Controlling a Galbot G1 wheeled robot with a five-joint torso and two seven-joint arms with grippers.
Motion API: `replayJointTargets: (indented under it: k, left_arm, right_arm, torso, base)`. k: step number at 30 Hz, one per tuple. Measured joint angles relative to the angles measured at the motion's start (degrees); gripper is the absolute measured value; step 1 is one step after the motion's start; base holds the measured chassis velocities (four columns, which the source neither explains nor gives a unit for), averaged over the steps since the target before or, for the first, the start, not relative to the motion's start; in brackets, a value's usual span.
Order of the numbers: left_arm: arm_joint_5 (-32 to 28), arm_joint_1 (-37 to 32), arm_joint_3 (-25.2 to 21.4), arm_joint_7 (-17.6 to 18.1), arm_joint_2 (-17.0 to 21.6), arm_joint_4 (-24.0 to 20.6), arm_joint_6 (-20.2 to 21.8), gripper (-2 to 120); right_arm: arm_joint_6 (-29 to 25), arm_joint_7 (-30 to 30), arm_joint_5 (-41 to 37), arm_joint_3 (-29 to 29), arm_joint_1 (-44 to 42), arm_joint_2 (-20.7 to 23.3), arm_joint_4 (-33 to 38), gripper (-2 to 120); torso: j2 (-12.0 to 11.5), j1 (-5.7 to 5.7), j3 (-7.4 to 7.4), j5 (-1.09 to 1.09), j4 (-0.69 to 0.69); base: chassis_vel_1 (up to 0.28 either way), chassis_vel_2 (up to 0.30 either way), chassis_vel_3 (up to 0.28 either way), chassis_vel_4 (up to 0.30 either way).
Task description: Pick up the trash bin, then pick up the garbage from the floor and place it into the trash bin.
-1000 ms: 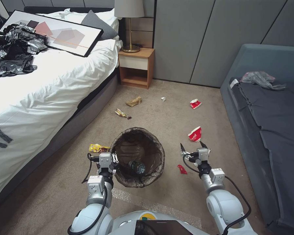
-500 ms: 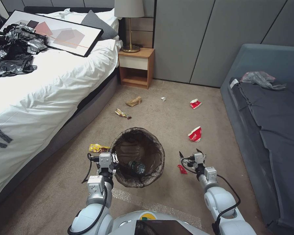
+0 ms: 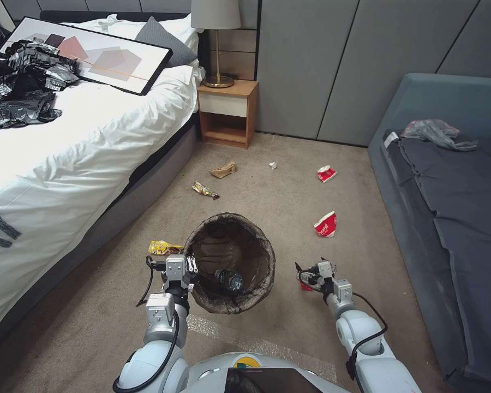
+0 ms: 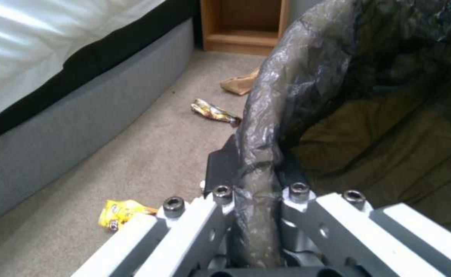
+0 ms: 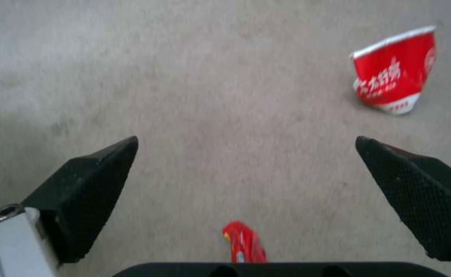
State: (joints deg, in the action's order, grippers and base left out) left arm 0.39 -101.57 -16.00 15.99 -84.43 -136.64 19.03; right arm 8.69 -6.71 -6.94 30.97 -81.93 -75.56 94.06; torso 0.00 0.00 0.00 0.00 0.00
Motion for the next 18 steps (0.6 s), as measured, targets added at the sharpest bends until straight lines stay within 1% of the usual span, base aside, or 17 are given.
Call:
replayJointTargets:
  k: [6, 12, 18]
  left_arm:
    - [0.00, 0.00, 0.00, 0.00, 0.00, 0.00, 0.00, 3]
    - [0.00, 0.00, 0.00, 0.00, 0.00, 0.00, 0.00, 3]
    - [0.00, 0.00, 0.00, 0.00, 0.00, 0.00, 0.00, 3]
  right_arm:
    - [-0.71, -0.15, 1.11, -0.37, 0.31, -0.40, -3.19, 100]
    - [-1.02, -0.26, 1.54, -0.28, -0.26, -0.67, -3.53, 100]
    - [-1.87, -0.66, 2.23, 0.21, -0.01, -0.92, -6.26, 100]
  torso:
    - [0.00, 0.00, 0.00, 0.00, 0.00]
    - [0.00, 0.00, 0.00, 0.00, 0.00]
    - [0.00, 0.00, 0.00, 0.00, 0.00]
  base:
    - [0.000, 0.000, 0.000, 0.000]
    - [0.000, 0.000, 0.000, 0.000]
    - [0.000, 0.000, 0.000, 0.000]
